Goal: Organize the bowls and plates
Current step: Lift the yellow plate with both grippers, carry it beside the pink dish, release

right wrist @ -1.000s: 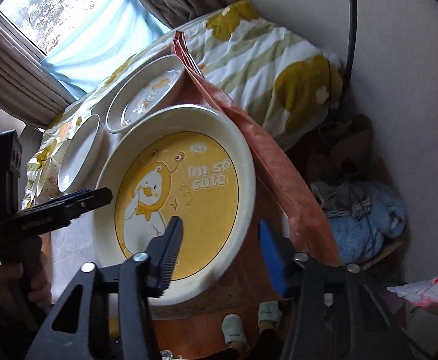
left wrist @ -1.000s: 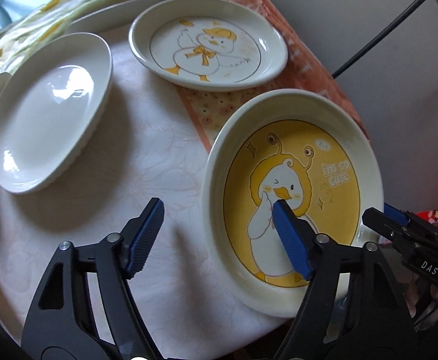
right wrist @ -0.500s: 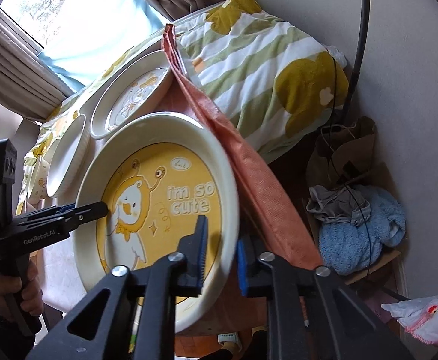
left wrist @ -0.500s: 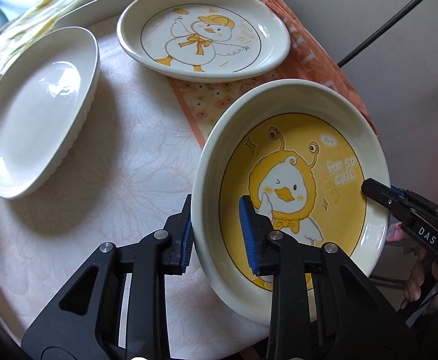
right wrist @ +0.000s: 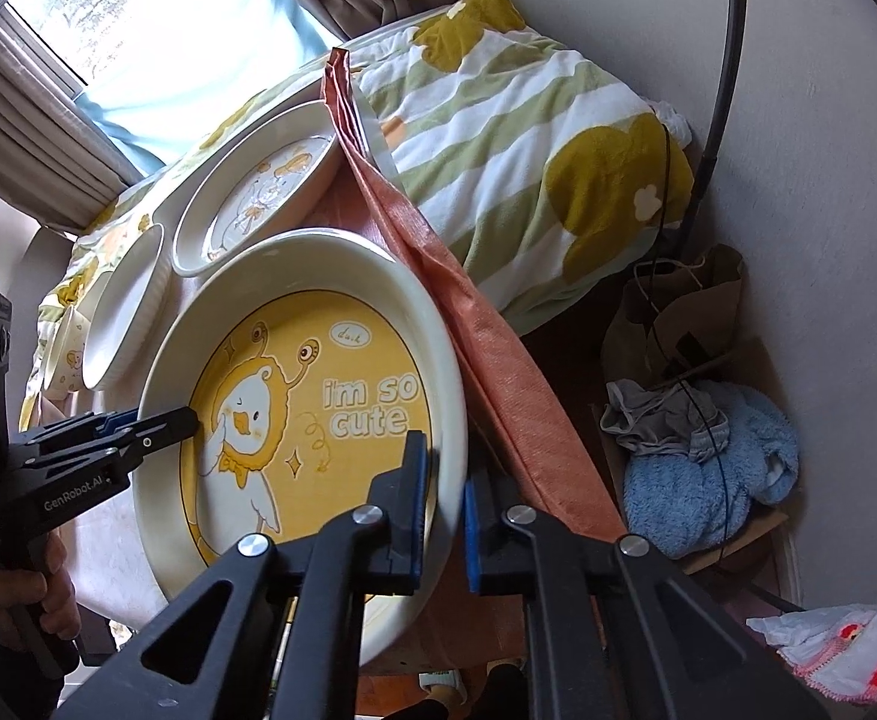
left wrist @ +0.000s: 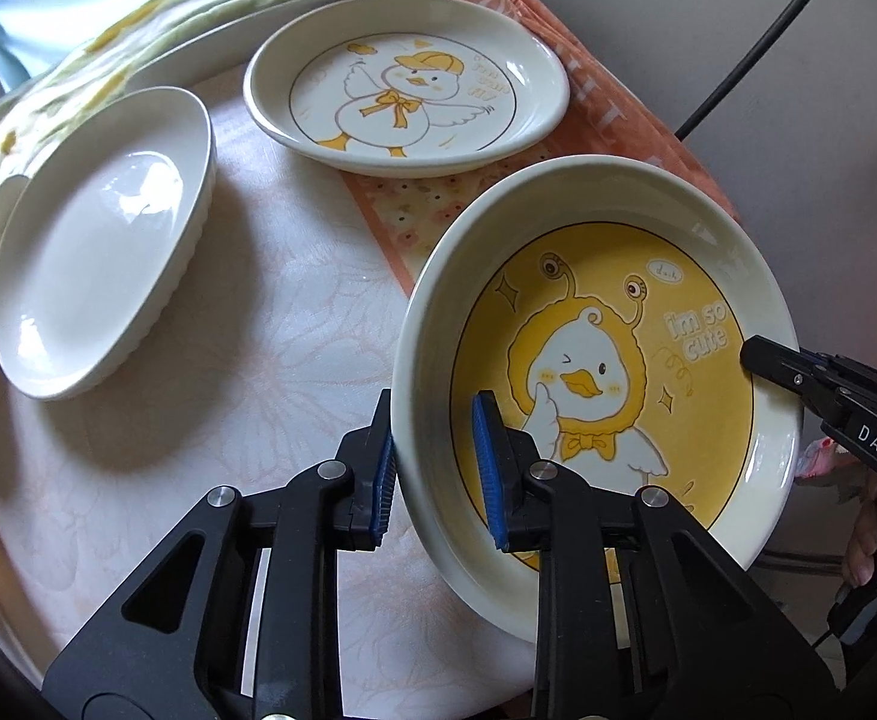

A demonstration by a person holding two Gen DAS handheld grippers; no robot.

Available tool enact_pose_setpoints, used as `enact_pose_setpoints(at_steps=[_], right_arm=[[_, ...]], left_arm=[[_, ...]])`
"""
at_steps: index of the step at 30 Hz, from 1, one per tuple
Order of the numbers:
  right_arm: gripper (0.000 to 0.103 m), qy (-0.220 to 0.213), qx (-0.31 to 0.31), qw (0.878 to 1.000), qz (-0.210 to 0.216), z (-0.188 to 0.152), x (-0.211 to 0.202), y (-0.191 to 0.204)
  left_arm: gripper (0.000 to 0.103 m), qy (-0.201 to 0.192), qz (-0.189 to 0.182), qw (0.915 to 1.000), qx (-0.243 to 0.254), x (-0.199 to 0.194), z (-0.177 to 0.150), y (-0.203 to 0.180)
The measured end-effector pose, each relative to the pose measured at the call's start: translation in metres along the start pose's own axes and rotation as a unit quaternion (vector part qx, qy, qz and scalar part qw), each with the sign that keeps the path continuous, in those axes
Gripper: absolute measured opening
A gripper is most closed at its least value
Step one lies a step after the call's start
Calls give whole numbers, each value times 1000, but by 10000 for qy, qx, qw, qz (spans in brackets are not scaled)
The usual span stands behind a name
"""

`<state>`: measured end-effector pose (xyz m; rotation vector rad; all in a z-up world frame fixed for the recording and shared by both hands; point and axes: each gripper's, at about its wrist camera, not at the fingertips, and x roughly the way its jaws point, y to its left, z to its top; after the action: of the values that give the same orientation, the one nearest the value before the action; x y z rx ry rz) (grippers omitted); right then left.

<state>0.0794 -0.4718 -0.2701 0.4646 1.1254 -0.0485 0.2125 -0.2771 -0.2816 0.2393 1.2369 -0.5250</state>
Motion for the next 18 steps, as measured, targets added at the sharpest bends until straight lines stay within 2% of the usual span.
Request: enact_pose_setpoints(at_steps=[10,18], right_arm=[[10,-74,-387,9991,158,4,-12,21],[10,-31,-1141,9922,493,6,-20,81]], left_arm=[[21,-381,170,9988,-243,-39,-12,13],[21,-562,394,9936,-902,-82,-53,63]])
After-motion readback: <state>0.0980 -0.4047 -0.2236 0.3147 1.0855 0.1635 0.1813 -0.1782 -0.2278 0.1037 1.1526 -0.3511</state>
